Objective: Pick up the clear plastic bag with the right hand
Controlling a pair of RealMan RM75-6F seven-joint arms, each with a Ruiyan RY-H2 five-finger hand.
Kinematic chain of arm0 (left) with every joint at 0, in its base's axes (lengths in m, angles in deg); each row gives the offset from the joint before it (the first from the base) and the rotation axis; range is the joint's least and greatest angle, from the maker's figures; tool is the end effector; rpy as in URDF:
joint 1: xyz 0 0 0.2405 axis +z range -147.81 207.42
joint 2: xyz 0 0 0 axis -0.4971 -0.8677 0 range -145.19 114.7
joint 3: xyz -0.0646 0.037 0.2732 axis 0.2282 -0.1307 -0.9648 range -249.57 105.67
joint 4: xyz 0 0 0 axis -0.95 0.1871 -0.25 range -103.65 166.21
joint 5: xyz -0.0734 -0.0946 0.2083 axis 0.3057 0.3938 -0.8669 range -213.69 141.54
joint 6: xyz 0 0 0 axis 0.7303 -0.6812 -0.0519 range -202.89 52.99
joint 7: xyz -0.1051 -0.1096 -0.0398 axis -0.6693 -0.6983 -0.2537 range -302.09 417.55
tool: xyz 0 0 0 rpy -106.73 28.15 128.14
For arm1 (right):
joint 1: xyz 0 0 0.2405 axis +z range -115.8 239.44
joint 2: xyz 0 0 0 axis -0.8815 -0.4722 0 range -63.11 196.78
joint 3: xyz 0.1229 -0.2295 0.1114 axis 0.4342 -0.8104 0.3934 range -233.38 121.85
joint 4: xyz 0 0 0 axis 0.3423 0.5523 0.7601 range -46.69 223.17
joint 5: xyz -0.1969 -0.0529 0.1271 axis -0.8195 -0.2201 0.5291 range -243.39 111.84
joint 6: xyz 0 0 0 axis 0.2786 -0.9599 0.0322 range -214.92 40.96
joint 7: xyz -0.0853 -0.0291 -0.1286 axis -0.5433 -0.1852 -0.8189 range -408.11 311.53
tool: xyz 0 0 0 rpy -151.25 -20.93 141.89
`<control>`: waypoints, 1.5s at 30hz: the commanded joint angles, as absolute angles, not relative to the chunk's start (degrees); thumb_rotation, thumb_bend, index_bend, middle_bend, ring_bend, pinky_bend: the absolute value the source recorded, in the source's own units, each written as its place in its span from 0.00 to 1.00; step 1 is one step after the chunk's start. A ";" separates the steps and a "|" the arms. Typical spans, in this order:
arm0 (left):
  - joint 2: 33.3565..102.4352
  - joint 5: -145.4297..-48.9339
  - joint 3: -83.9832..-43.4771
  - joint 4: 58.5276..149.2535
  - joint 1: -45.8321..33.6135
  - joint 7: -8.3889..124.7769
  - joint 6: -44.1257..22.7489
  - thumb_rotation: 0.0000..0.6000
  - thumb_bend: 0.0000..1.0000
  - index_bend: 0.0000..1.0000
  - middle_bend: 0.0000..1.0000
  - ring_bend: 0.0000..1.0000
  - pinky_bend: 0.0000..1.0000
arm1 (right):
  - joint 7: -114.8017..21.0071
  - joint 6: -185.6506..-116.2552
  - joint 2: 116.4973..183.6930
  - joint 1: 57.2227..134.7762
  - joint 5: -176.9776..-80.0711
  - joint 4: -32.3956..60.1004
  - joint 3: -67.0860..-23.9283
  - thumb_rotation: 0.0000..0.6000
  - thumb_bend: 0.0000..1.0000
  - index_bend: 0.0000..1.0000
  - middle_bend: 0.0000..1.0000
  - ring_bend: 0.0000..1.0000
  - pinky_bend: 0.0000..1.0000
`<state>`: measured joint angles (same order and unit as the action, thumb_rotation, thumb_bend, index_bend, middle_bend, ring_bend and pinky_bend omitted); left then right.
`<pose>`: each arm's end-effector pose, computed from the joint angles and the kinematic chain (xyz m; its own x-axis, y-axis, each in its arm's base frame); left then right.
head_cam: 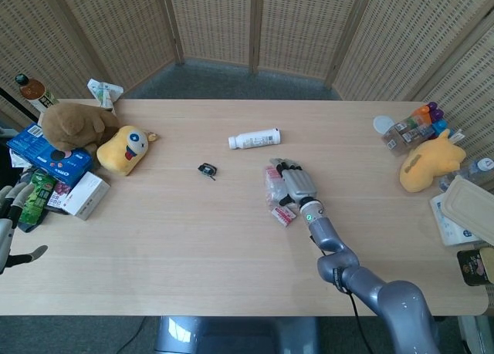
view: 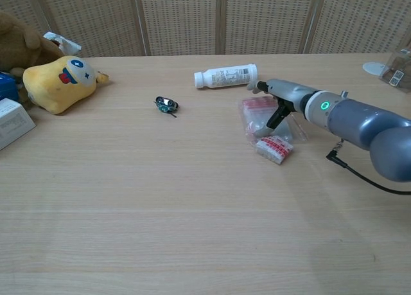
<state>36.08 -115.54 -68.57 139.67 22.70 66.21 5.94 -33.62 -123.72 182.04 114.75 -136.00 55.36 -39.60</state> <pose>-0.3104 0.2075 0.1859 0.4651 0.0667 0.8827 0.8828 0.0385 -0.4681 -0.1894 -0.4711 -0.1456 0.2198 -0.3955 0.8918 -0.9715 -0.1715 0.1634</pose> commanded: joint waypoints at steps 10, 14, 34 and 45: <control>35.64 -115.67 -68.49 139.69 22.92 65.65 6.45 1.00 0.06 0.00 0.00 0.00 0.00 | -30.53 -127.28 185.80 115.24 -137.83 61.24 -39.72 1.00 0.00 0.42 0.39 0.35 0.47; 35.73 -115.75 -68.60 139.74 22.86 65.83 6.30 1.00 0.06 0.00 0.00 0.00 0.00 | -28.84 -128.69 186.53 114.93 -138.51 63.14 -39.90 1.00 0.02 0.55 0.52 0.48 0.60; 34.86 -118.08 -69.10 140.91 23.10 63.81 6.86 1.00 0.06 0.00 0.00 0.00 0.00 | -40.63 -138.68 173.24 114.12 -136.53 39.18 -34.90 1.00 0.06 0.59 0.57 0.52 0.63; 33.53 -120.21 -69.52 141.78 23.37 61.10 7.32 1.00 0.06 0.00 0.00 0.00 0.00 | -57.92 -143.56 164.49 113.82 -129.31 16.97 -29.73 1.00 0.06 0.59 0.57 0.52 0.63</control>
